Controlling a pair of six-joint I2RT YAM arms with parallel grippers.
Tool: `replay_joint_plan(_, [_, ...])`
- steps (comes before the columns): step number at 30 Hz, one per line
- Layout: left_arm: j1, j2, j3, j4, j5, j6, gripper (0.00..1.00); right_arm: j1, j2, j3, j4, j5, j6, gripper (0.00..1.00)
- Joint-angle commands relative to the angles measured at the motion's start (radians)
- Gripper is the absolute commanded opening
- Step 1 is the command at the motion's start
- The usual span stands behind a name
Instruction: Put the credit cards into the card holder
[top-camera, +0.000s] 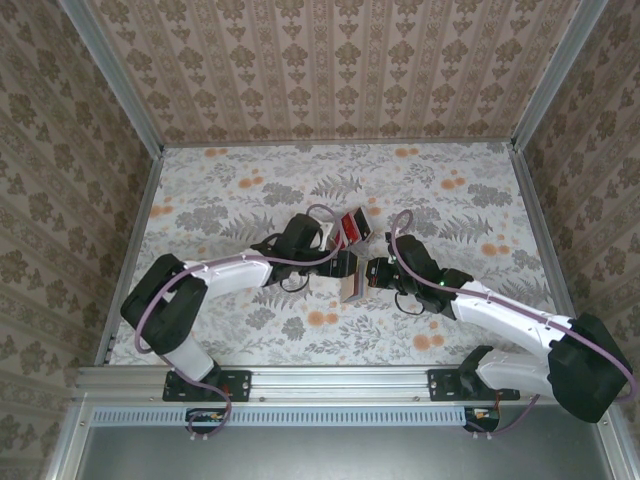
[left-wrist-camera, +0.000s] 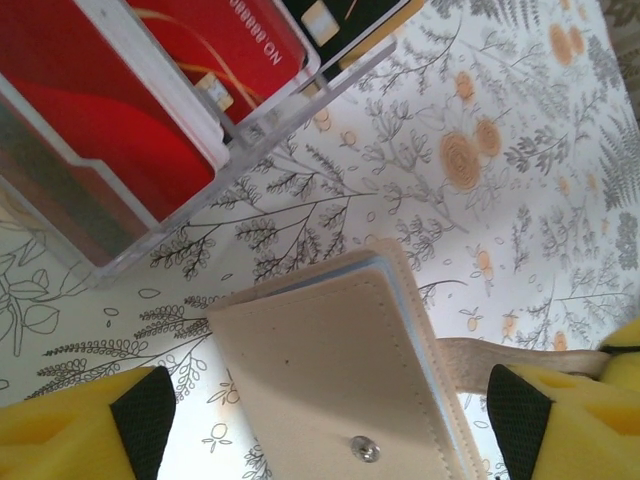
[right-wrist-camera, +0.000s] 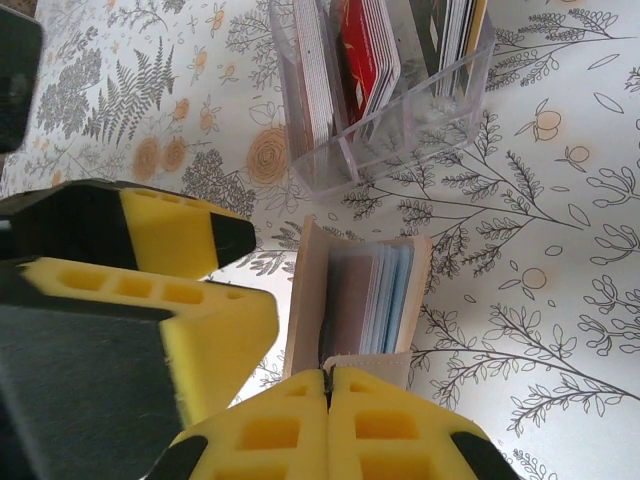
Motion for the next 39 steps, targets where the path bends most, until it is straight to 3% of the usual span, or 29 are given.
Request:
replay_joint_plan(1, [-0.008, 0.018, 0.011, 0.02, 0.014, -0.013, 0.81, -0.001, -0.031, 0.007, 0.028, -0.01, 0.011, 0.07])
replay_joint_plan(11, [-0.008, 0.038, 0.024, -0.005, 0.014, -0.007, 0.8, 0.001, -0.044, 0.008, 0.038, -0.028, 0.018, 0.08])
replay_joint_plan(22, [0.024, 0.019, -0.056, 0.017, 0.002, -0.002, 0.14, -0.015, -0.112, -0.075, -0.067, 0.117, 0.049, 0.1])
replay_joint_plan(33, [0.055, -0.011, -0.157, 0.023, -0.008, -0.03, 0.08, -0.092, -0.076, -0.153, -0.104, 0.143, 0.025, 0.32])
replay_joint_plan(39, [0.055, -0.06, -0.218, 0.049, -0.063, -0.063, 0.08, -0.093, -0.111, -0.089, -0.142, 0.041, -0.006, 0.33])
